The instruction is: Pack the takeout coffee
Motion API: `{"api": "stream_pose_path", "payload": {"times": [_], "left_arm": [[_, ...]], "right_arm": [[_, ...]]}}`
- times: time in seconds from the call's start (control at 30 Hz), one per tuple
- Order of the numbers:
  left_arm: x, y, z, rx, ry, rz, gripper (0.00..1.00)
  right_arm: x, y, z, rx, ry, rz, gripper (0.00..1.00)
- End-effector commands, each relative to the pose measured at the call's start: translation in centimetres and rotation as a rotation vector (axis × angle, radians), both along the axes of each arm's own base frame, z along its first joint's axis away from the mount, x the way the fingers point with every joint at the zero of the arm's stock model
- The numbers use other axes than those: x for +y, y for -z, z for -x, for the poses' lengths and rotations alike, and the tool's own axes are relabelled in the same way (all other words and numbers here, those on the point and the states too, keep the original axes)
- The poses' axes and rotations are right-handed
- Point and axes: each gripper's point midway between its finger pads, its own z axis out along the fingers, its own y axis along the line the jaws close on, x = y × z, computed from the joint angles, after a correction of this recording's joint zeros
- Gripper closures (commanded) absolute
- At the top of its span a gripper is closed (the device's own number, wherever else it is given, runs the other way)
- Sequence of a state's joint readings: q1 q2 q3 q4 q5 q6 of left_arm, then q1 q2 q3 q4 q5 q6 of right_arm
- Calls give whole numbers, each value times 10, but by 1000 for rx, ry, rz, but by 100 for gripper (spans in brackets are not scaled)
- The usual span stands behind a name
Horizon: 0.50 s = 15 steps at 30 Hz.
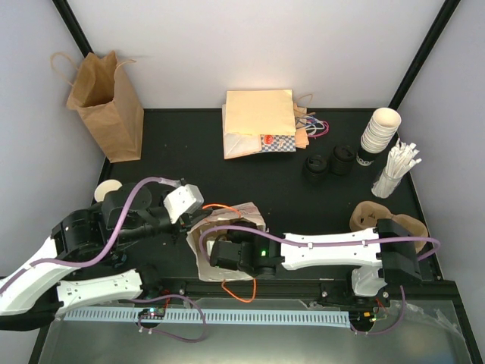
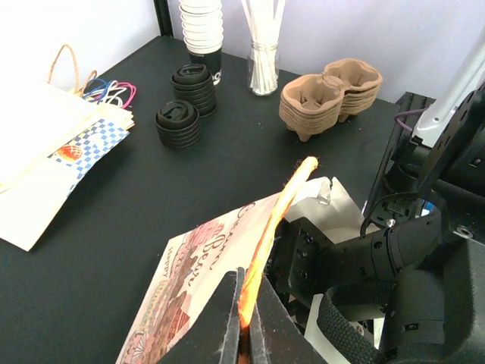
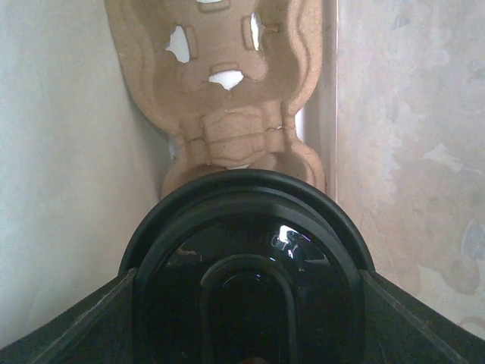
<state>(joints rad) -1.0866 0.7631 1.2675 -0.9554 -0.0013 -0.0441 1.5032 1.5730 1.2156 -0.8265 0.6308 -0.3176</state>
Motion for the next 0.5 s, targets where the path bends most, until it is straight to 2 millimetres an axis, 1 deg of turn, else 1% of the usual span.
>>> {"api": "stream_pose_path", "payload": {"times": [0.0, 0.13, 0.17, 0.23, 0.27, 0.3, 0.33, 0.37, 0.43, 0.47], "left_arm": [[0, -15, 2, -24, 7, 56, 99], [-1, -13, 4, -15, 21, 57, 98], [-1, -13, 5, -11, 26, 60, 96], [-2, -14, 6, -1, 30, 69, 84], [-2, -16, 8, 5, 31, 82, 76], [-1, -22, 9, 9, 33, 104, 68], [2, -28, 9, 14, 13, 129, 57], [6, -35, 6, 24, -20, 154, 49], [17, -49, 2, 41, -86, 199, 37], [21, -53, 0, 51, -113, 211, 34]], "right_arm": [[0, 8, -2, -22, 4, 15, 52], [-3, 10, -1, -18, 12, 17, 52], [-3, 10, -1, -17, 16, 15, 52], [-4, 10, -1, -15, 22, 10, 52], [-3, 9, -1, -14, 26, 6, 52], [-3, 9, -2, -17, 30, 3, 52], [-3, 8, -2, -20, 33, -1, 52], [-3, 6, -3, -24, 39, -8, 52], [-2, 4, -3, -22, 43, -24, 51], [-2, 4, -2, -20, 41, -27, 51]]}}
